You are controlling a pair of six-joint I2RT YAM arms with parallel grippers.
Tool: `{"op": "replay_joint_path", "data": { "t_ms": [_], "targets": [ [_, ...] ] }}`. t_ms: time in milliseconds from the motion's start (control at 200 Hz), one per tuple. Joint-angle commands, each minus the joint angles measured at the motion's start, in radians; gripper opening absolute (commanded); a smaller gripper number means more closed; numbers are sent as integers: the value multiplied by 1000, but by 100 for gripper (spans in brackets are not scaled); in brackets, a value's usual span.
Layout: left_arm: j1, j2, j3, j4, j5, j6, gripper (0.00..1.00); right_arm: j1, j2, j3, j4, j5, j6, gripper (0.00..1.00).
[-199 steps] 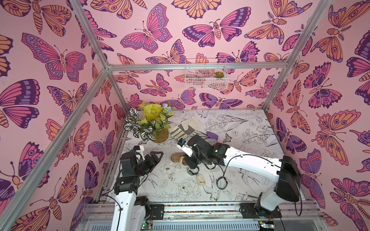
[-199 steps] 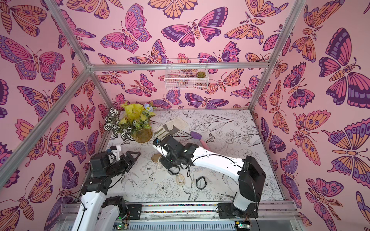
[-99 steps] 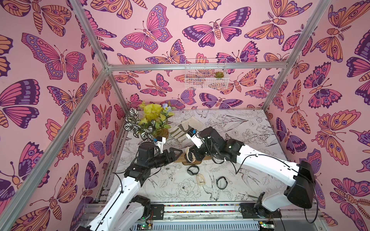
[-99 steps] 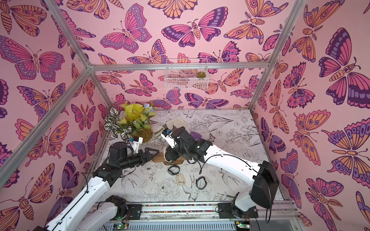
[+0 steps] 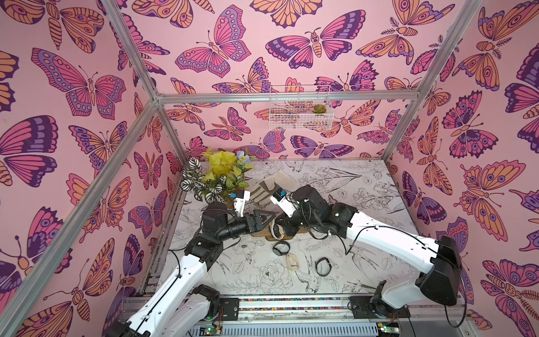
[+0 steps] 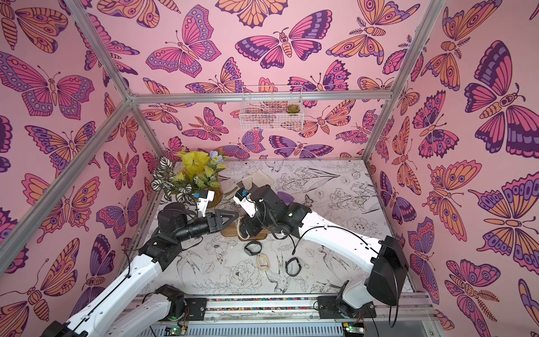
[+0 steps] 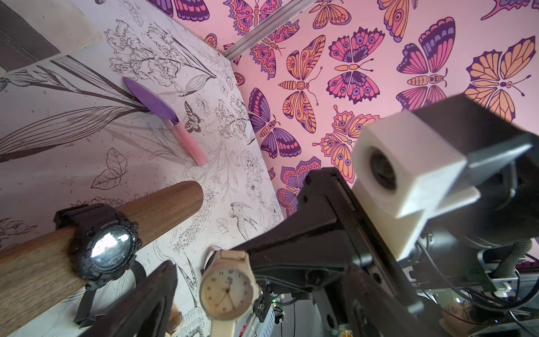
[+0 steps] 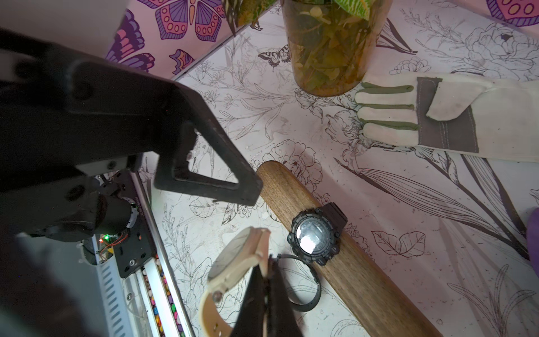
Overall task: Place watch on stand
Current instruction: Pick up the watch at the center of the board.
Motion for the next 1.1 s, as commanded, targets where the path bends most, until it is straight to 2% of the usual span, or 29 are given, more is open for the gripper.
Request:
{"op": "replay_joint_path", "data": {
  "t_ms": [0, 200, 376, 506, 621, 826, 951, 1097],
  "targets": [
    [-5, 19, -11, 128, 62, -62, 90, -9, -42, 14, 24, -42, 20, 0],
    [-8, 32, 3, 196, 113, -106, 81, -43, -77, -12, 74, -92, 65, 0],
    [-9, 35, -9, 266, 122, -161, 77, -69, -88, -29, 97, -109, 92, 0],
    [-11, 60, -5, 325, 158, -203, 68, -75, -89, -28, 99, -115, 96, 0],
    [-18, 81, 4, 347, 184, -218, 63, -83, -89, -32, 107, -115, 100, 0],
    [-25, 71, -1, 348, 171, -219, 62, -100, -91, -40, 129, -135, 118, 0],
    [-26, 59, -2, 349, 168, -223, 55, -112, -93, -37, 133, -145, 124, 0],
    [-26, 29, -18, 350, 142, -224, 52, -114, -95, -36, 140, -142, 127, 0]
  ]
}}
